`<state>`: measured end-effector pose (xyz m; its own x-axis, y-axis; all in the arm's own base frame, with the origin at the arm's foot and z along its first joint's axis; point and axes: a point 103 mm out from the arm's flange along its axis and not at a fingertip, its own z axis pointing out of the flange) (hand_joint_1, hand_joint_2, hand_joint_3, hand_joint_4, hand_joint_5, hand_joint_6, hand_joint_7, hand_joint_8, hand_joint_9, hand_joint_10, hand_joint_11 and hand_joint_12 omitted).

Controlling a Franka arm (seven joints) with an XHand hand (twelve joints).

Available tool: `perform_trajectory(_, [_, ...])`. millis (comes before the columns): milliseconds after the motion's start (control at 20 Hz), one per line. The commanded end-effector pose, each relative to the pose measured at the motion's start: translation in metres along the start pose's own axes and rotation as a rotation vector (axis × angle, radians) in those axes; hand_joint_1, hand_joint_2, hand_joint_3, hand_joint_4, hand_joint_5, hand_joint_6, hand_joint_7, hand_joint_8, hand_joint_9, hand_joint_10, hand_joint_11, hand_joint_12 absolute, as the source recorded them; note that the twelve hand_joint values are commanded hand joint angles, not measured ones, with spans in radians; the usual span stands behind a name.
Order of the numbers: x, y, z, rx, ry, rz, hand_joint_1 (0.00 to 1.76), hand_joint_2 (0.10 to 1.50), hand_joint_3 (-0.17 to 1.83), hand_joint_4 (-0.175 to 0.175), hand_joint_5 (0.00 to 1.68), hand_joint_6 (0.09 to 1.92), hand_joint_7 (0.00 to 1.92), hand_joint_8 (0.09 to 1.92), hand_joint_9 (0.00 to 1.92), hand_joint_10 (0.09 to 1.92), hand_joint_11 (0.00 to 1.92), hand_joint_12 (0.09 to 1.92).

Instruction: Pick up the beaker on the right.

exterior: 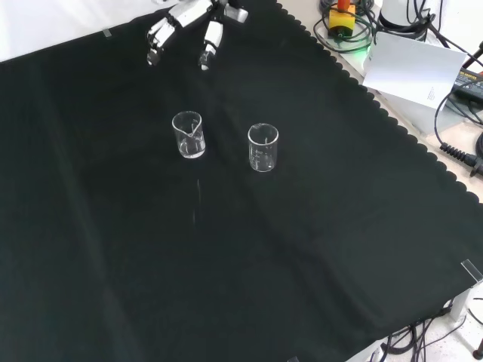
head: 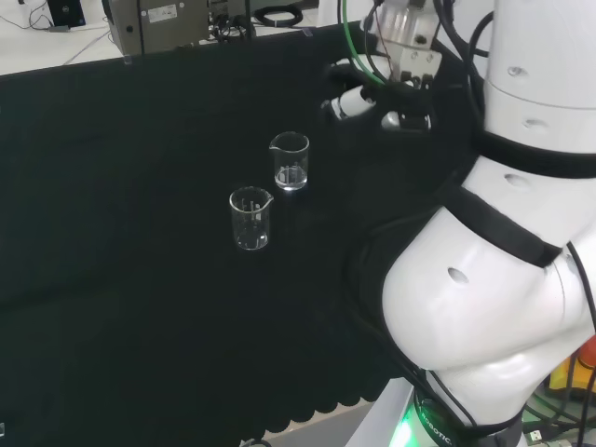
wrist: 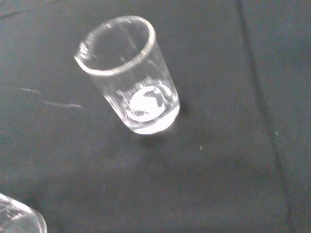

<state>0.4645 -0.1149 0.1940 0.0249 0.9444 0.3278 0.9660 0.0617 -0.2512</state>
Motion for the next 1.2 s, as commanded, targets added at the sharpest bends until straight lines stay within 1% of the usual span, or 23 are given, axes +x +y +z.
perform_trajectory(50, [-0.005,0.02,0.054,0.027,0.128,-0.089,0.73,0.97,-0.17,0.005,0.34,0.09,0.14,0.57,0.28,0.63,0.0,1.33])
perform_trajectory(250, [-0.007,0.022,0.066,0.04,0.15,-0.104,0.73,0.96,-0.17,0.005,0.34,0.09,0.15,0.57,0.28,0.63,0.0,1.33])
perform_trajectory(450, [-0.01,0.025,0.073,0.029,0.167,-0.122,0.74,0.95,-0.17,0.005,0.34,0.09,0.15,0.57,0.29,0.63,0.0,1.33])
perform_trajectory(650, [-0.012,0.031,0.078,0.018,0.199,-0.133,0.75,0.94,-0.17,0.005,0.34,0.09,0.15,0.56,0.28,0.62,0.0,1.33])
perform_trajectory(750, [-0.012,0.036,0.08,0.028,0.205,-0.151,0.75,0.94,-0.17,0.005,0.34,0.09,0.14,0.56,0.27,0.62,0.0,1.32])
perform_trajectory(800, [-0.013,0.038,0.082,0.041,0.224,-0.162,0.76,0.93,-0.17,0.006,0.32,0.09,0.13,0.55,0.25,0.62,0.0,1.31])
perform_trajectory(850, [-0.014,0.041,0.084,0.052,0.241,-0.166,0.77,0.93,-0.17,0.008,0.31,0.09,0.11,0.55,0.23,0.61,0.0,1.29])
perform_trajectory(1000, [-0.018,0.048,0.089,0.057,0.27,-0.173,0.79,0.91,-0.17,0.013,0.29,0.09,0.08,0.53,0.19,0.6,0.0,1.23])
perform_trajectory(1200, [-0.02,0.056,0.095,0.074,0.294,-0.187,0.8,0.9,-0.17,0.016,0.29,0.09,0.07,0.53,0.18,0.6,0.0,1.21])
